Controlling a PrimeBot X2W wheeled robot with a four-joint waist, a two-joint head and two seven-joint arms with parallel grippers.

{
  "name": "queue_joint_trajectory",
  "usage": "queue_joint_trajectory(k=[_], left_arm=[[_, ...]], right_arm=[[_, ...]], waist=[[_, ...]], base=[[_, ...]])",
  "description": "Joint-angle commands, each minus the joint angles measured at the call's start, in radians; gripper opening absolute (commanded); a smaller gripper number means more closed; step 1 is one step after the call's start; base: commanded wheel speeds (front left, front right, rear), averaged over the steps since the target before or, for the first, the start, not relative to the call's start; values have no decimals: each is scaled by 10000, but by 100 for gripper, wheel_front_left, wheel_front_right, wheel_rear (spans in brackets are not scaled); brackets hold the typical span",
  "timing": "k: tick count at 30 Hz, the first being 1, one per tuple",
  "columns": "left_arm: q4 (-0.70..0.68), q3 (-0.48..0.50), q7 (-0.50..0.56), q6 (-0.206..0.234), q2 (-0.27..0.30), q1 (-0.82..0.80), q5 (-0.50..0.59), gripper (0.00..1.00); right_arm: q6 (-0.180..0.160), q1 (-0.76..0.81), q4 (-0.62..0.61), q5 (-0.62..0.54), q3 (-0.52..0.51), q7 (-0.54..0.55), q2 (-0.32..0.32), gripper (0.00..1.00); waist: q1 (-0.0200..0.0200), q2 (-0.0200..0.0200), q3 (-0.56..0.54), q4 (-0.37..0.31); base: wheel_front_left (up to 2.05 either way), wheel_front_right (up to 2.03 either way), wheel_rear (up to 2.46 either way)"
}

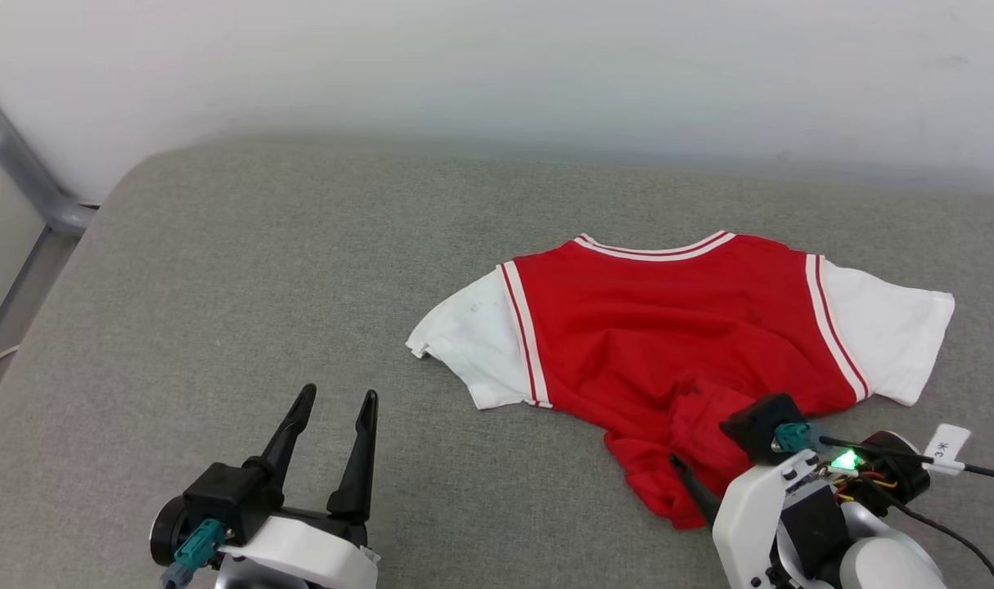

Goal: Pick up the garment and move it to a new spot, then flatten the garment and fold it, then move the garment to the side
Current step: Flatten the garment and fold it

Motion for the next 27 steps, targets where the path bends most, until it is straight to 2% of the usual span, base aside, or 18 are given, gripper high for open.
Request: queue_joint_trajectory(k=[1, 11, 12, 13, 21, 27], left_arm=[[39, 99, -25, -86, -61, -100, 99, 100], [198, 358, -25, -363, -274, -231, 360, 100], [237, 361, -25, -373, -300, -259, 385, 100], [261, 367, -25, -404, -323, -287, 390, 100], [500, 551, -25, -520, -404, -174, 478, 100], [533, 740, -25, -593, -447, 39, 553, 100]], right_arm=[[-11, -135, 159, -167, -32, 188, 30, 100], [-11, -299, 724, -347, -84, 508, 238, 100], [-11, -320, 781, -363, -115, 479, 267, 47], [-11, -362, 829, -391, -160, 430, 301, 0], [-11, -24, 664, 61, -764, 53, 616, 0], [-11, 1028, -383, 367, -2232, 167, 747, 0]], waist=[[1, -1, 56, 110], [1, -1, 373, 264], [1, -1, 402, 264], [1, -1, 428, 258], [1, -1, 204, -89], [1, -1, -201, -622]], base=[[0, 0, 0], [0, 0, 0], [0, 0, 0], [0, 0, 0], [0, 0, 0], [0, 0, 0]])
